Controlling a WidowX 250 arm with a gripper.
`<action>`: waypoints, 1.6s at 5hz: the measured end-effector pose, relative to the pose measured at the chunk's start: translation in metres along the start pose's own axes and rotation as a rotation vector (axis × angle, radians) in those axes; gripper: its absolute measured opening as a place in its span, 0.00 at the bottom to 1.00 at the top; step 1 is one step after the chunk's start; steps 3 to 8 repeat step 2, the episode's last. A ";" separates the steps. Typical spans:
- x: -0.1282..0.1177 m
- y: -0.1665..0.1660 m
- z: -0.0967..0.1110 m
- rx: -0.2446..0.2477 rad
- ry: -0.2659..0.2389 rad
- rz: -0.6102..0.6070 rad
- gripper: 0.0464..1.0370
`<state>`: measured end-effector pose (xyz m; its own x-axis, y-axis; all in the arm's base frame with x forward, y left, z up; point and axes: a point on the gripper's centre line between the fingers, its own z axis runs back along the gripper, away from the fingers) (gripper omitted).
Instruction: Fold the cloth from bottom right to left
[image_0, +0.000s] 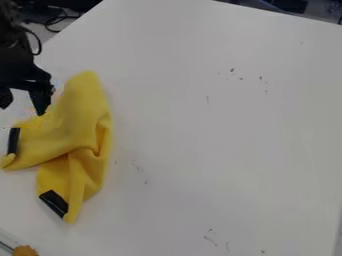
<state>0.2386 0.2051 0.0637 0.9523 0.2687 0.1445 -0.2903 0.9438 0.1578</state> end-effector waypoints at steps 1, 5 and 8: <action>0.014 -0.016 0.023 0.043 -0.004 -0.045 0.96; 0.019 -0.029 0.027 0.041 -0.015 -0.063 0.96; 0.019 -0.029 0.027 0.041 -0.015 -0.063 0.96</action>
